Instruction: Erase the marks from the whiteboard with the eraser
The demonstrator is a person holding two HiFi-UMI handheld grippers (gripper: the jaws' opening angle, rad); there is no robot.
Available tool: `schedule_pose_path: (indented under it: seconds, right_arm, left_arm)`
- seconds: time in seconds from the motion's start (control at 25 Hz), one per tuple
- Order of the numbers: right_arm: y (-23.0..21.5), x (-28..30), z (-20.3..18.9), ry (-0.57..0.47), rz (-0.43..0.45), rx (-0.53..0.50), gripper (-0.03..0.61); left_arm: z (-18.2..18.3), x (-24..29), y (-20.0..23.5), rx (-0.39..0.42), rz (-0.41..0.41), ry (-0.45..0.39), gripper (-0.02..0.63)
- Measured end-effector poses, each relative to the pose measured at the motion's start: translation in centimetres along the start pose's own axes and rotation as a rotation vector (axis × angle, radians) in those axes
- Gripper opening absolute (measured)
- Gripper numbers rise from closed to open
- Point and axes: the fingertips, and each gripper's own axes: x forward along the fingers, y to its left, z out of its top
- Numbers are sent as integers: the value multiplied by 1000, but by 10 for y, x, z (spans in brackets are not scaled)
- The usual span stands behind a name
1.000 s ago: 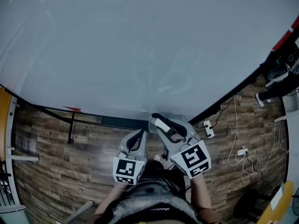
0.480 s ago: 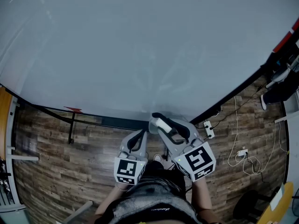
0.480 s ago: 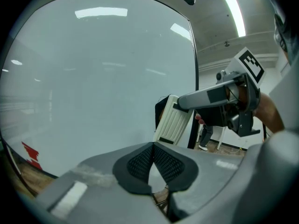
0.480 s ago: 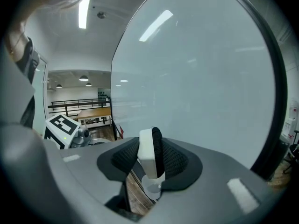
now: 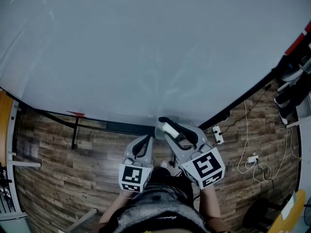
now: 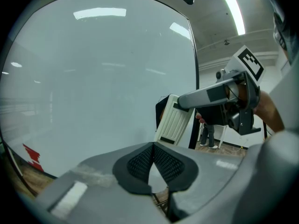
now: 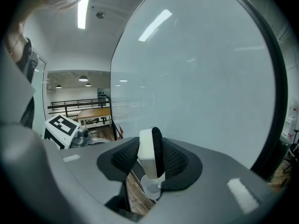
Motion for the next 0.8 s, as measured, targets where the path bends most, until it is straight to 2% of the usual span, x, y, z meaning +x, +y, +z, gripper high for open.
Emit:
schedule_pose_path:
  seconds: [0.8]
  right_arm:
    - [4, 7, -3, 12, 18, -5, 152]
  left_arm:
    - [-2, 1, 3, -3, -2, 3, 0]
